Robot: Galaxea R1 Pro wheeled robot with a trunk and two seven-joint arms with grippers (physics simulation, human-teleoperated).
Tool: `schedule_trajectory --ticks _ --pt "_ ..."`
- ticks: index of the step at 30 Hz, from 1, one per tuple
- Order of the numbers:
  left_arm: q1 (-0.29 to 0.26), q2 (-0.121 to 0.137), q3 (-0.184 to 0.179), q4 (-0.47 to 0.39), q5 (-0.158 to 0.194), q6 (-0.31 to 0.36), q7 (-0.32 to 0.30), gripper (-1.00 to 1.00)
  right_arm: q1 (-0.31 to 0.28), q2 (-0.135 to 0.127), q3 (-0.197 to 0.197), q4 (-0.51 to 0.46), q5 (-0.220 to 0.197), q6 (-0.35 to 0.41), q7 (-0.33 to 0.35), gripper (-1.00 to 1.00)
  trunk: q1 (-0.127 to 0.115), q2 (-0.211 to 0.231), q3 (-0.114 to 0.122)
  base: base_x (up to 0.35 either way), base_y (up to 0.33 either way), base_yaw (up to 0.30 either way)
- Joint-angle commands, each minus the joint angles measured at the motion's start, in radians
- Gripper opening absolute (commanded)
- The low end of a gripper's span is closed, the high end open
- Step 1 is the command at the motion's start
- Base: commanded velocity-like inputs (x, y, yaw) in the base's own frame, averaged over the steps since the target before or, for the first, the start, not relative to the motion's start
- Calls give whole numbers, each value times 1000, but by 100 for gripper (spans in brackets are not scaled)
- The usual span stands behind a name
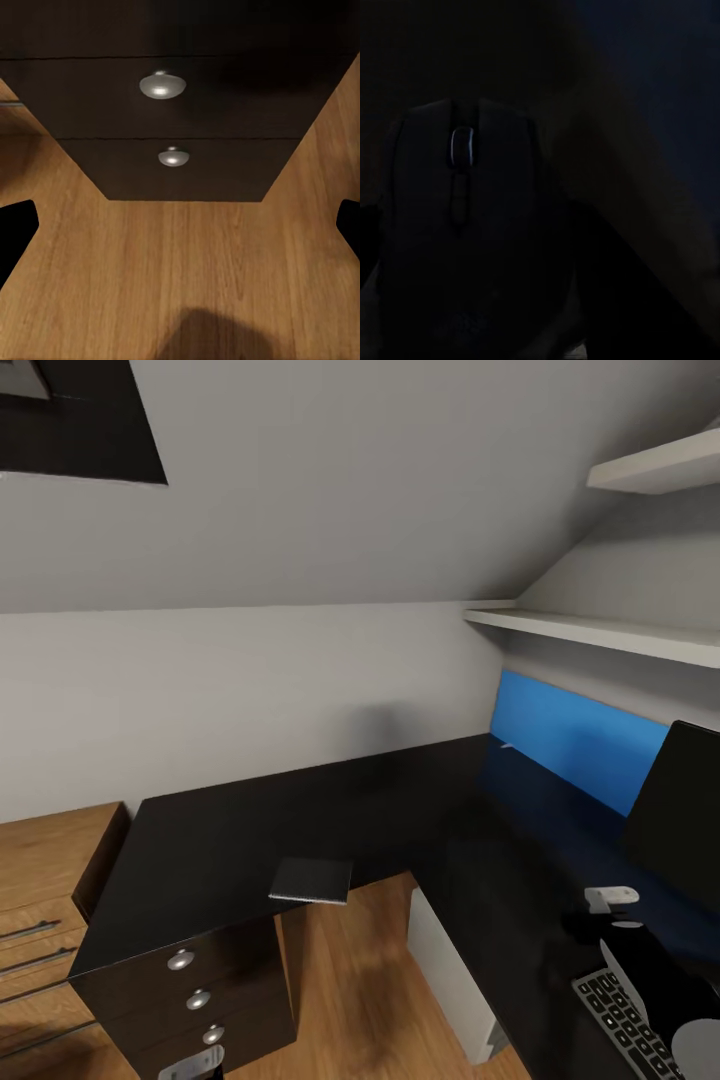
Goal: In the bedroom, organize the workspace by keeping the computer under the desk, ensuring the monitor is on the desk, placing the keyboard on the desk next to the monitor, placing the mouse on the desk next to the keyboard, moving the folder from the swivel chair onto the desk next to the mouse, stacking the notebook on top of the folder with the pen on top of the notebook, and positioning the swivel chair next to the desk.
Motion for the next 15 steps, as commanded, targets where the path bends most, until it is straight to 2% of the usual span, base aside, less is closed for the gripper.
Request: schedule_trajectory --ticks 1,5,9,15 --pt "0 0 -3 -1 10 -2 5 100 0 0 0 -1 -2 6 -3 -100 0 -1 -1 -66 0 0" --pt "0 -1 -3 -1 10 -2 5 100 0 0 -1 18 -2 10 -10 -100 0 -1 -1 -190 0 0" --pt "0 0 -3 -1 10 -2 5 100 -1 0 -2 42 -3 16 -46 -100 0 -1 -1 -35 0 0" --pt "0 0 -3 -1 10 -3 5 100 -1 0 -2 44 -3 15 -51 -100 0 -1 -1 -3 0 0"
